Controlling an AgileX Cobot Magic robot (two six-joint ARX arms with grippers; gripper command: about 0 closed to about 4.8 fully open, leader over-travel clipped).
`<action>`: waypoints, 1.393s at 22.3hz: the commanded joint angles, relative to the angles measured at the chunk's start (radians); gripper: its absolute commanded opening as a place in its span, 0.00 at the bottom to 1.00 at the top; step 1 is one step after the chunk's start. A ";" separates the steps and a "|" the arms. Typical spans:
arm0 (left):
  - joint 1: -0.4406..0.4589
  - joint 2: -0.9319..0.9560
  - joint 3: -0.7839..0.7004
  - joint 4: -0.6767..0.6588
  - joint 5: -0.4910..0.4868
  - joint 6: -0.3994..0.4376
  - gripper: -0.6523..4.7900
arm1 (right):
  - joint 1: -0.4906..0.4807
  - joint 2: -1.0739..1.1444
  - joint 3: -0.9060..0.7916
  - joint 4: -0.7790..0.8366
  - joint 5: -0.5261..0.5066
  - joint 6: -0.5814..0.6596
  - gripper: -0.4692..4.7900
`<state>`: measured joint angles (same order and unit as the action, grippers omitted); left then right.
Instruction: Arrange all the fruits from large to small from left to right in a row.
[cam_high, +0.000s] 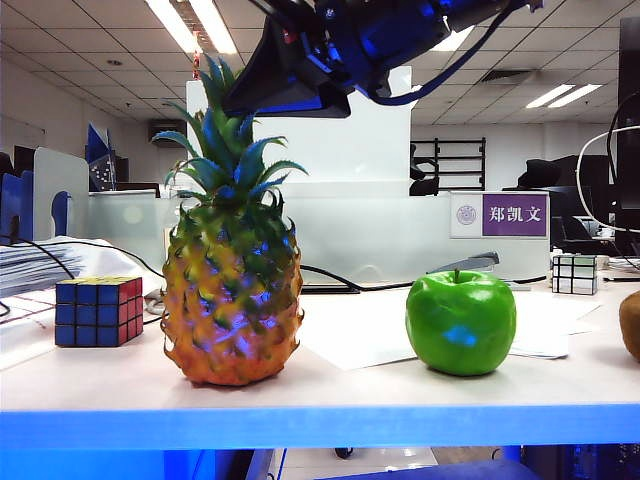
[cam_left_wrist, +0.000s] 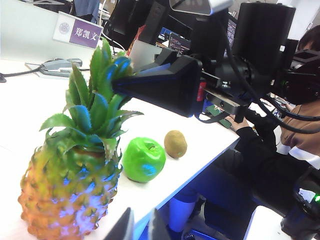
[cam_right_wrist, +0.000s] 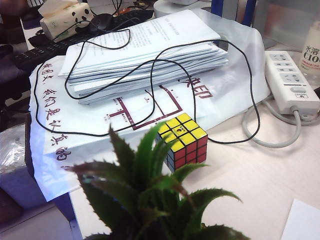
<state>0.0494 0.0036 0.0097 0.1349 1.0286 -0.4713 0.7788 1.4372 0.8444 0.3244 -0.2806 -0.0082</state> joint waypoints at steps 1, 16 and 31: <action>0.000 -0.002 0.002 0.010 0.004 0.000 0.22 | 0.001 -0.004 0.009 0.055 0.002 0.006 0.08; 0.000 -0.002 0.002 0.011 0.004 -0.001 0.22 | -0.002 -0.010 0.111 -0.058 0.038 0.007 0.08; 0.001 -0.002 0.002 0.013 0.003 0.000 0.22 | 0.003 -0.047 0.105 -0.183 0.072 -0.046 0.08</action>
<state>0.0494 0.0036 0.0097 0.1371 1.0290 -0.4713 0.7792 1.4002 0.9417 0.0898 -0.1993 -0.0566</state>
